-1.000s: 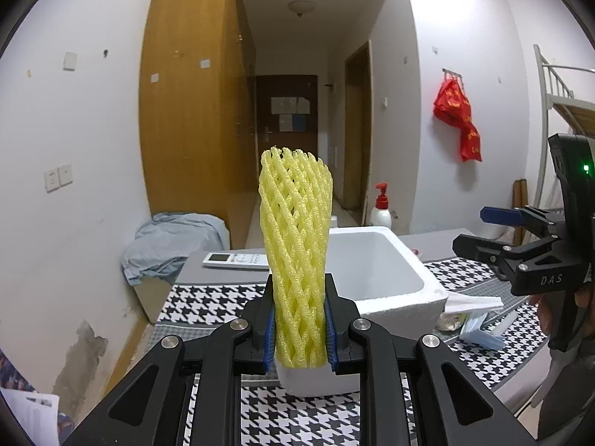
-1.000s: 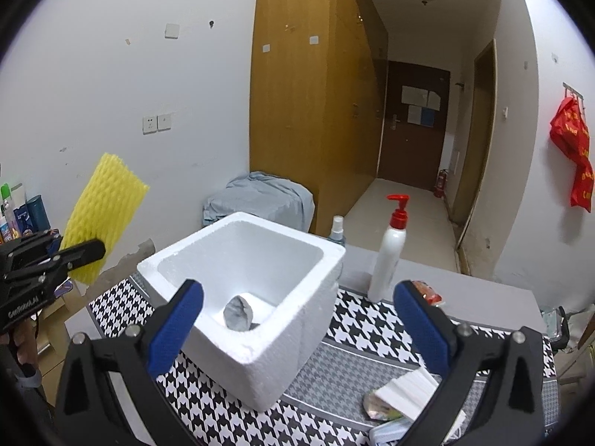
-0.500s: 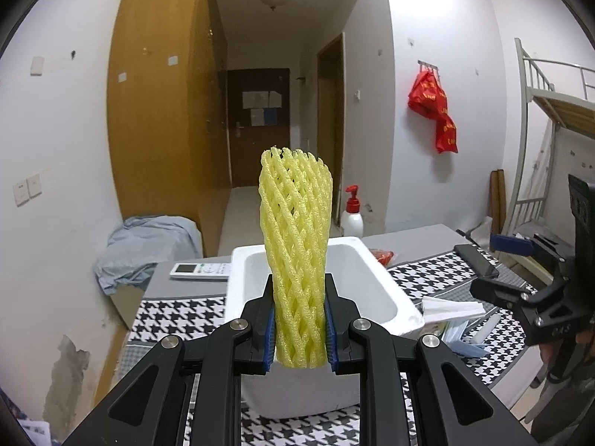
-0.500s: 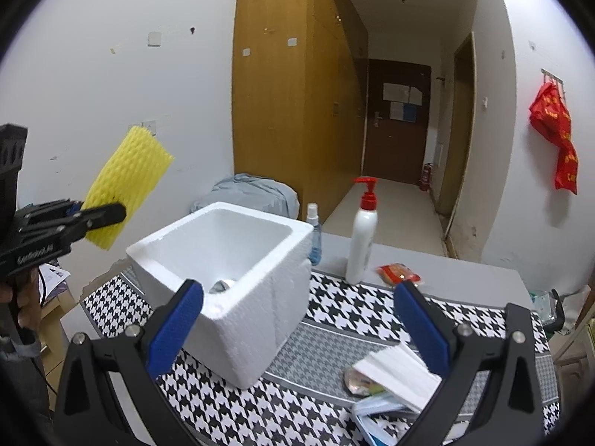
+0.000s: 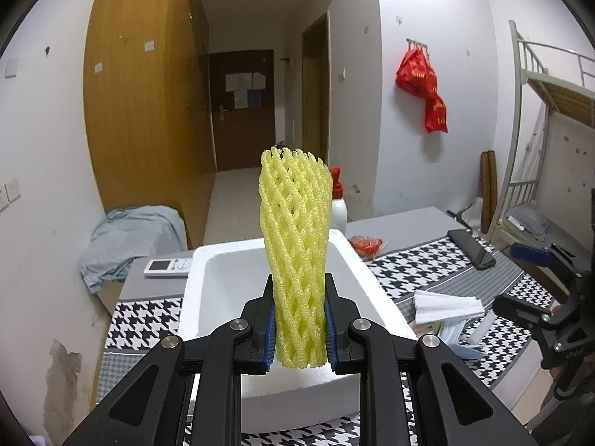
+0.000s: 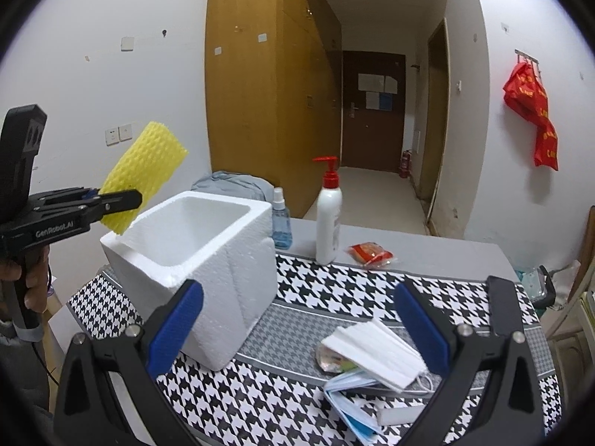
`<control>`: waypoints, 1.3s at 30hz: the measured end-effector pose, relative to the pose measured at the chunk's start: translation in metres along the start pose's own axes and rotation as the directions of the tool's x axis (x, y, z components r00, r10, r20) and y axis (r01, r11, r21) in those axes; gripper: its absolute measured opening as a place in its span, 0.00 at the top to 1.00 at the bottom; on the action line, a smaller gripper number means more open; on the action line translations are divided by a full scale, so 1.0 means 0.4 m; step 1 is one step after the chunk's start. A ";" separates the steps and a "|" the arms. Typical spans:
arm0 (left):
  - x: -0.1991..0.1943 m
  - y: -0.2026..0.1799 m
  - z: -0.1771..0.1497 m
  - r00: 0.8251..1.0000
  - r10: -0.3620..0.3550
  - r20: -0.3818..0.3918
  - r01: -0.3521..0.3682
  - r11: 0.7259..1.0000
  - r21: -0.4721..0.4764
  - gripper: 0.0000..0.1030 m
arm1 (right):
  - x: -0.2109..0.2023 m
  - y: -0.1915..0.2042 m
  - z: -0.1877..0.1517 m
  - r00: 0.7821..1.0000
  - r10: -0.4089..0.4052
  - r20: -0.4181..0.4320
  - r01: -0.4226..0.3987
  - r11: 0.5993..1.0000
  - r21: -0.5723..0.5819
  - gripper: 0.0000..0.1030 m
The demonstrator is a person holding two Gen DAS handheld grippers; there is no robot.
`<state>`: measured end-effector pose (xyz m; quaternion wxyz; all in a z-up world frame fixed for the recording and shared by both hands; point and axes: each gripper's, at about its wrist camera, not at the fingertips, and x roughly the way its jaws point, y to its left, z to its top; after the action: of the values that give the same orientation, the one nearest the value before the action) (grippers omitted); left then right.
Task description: Organize soft objects
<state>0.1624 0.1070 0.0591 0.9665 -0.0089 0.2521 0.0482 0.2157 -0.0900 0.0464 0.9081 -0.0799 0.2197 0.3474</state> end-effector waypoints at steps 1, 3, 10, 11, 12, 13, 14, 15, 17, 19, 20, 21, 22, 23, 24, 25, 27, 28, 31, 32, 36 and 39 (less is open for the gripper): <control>0.007 -0.002 0.004 1.000 -0.002 -0.008 0.002 1.000 -0.001 0.78 | 0.000 -0.002 -0.002 1.000 -0.002 -0.001 0.002 1.000 0.001 0.00; 0.019 -0.002 0.004 1.000 0.002 -0.020 -0.002 1.000 -0.003 0.78 | 0.001 -0.009 -0.007 1.000 -0.002 -0.003 0.002 1.000 0.006 0.00; 0.051 -0.005 0.009 0.999 0.010 -0.048 -0.010 1.000 0.002 0.77 | 0.005 -0.038 -0.018 1.000 -0.008 -0.003 0.008 0.999 0.036 0.00; 0.056 -0.005 0.009 0.999 0.011 -0.051 -0.011 1.000 0.000 0.76 | 0.005 -0.039 -0.020 1.000 -0.008 -0.005 0.008 0.999 0.037 0.00; 0.062 -0.004 0.009 0.998 0.018 -0.055 -0.018 1.000 -0.001 0.74 | 0.005 -0.041 -0.022 1.000 -0.009 -0.006 0.009 0.999 0.038 0.00; 0.068 -0.005 0.008 0.998 0.027 -0.057 -0.027 1.000 0.000 0.68 | 0.006 -0.044 -0.024 1.000 -0.010 -0.006 0.010 0.999 0.039 0.00; 0.072 -0.005 0.009 0.998 0.029 -0.058 -0.030 1.000 -0.002 0.59 | 0.005 -0.046 -0.026 1.000 -0.011 -0.007 0.012 0.999 0.040 0.00; 0.078 -0.003 0.009 0.998 0.032 -0.058 -0.032 0.999 -0.007 0.53 | 0.005 -0.049 -0.028 1.000 -0.013 -0.008 0.013 0.999 0.042 0.00; 0.081 -0.001 0.008 0.998 0.050 -0.049 -0.051 0.999 -0.010 0.33 | 0.005 -0.055 -0.030 1.000 -0.018 -0.009 0.019 0.999 0.048 0.00; 0.079 -0.001 0.008 0.997 0.069 -0.034 -0.069 0.998 -0.011 0.25 | 0.005 -0.061 -0.031 1.000 -0.023 -0.010 0.024 0.998 0.056 0.00; 0.077 0.000 0.009 0.997 0.072 -0.028 -0.073 0.997 -0.015 0.20 | 0.004 -0.064 -0.032 1.000 -0.025 -0.010 0.025 0.998 0.058 0.00; 0.073 0.002 0.008 0.997 0.072 -0.019 -0.072 0.997 -0.023 0.16 | 0.004 -0.066 -0.032 1.000 -0.027 -0.011 0.028 0.998 0.060 0.00; 0.069 0.003 0.007 0.998 0.069 -0.008 -0.069 0.997 -0.030 0.08 | 0.004 -0.068 -0.034 1.000 -0.030 -0.010 0.030 0.998 0.063 0.00; 0.062 0.003 0.006 0.998 0.069 0.005 -0.068 0.997 -0.036 0.03 | 0.003 -0.071 -0.035 0.999 -0.031 -0.010 0.031 0.997 0.066 0.00; 0.051 0.000 0.004 0.998 0.065 0.025 -0.064 0.997 -0.039 0.03 | 0.002 -0.072 -0.035 0.999 -0.031 -0.010 0.032 0.997 0.068 0.00; 0.045 -0.002 0.005 0.997 0.061 0.037 -0.059 0.997 -0.039 0.03 | 0.001 -0.073 -0.036 0.999 -0.032 -0.010 0.032 0.997 0.068 0.00; 0.026 -0.009 0.003 0.997 0.042 0.064 -0.040 0.999 -0.036 0.03 | -0.003 -0.074 -0.036 0.999 -0.038 -0.007 0.038 0.997 0.068 0.00; 0.017 -0.014 0.001 0.997 0.036 0.074 -0.034 0.999 -0.033 0.02 | -0.006 -0.077 -0.037 0.999 -0.039 -0.005 0.039 0.997 0.068 0.00; -0.014 -0.032 -0.005 0.994 0.027 0.110 -0.024 0.999 -0.021 0.01 | -0.021 -0.080 -0.038 0.999 -0.044 0.007 0.043 0.997 0.070 0.00; -0.028 -0.038 -0.009 0.992 0.027 0.124 -0.025 1.000 -0.017 0.01 | -0.025 -0.082 -0.040 0.999 -0.045 0.011 0.044 0.996 0.071 0.00; -0.065 -0.057 -0.018 0.984 0.050 0.172 -0.048 0.999 -0.015 0.01 | -0.047 -0.089 -0.048 0.998 -0.055 0.024 0.053 0.995 0.084 0.00; -0.091 -0.060 -0.025 0.982 0.029 0.189 -0.024 0.999 -0.029 0.01 | -0.063 -0.095 -0.053 0.998 -0.063 0.027 0.060 0.994 0.092 0.00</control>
<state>0.1284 0.0793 0.0682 0.9851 -0.0138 0.1585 0.0652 0.2170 -0.1395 0.0386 0.9243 -0.0398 0.2193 0.3099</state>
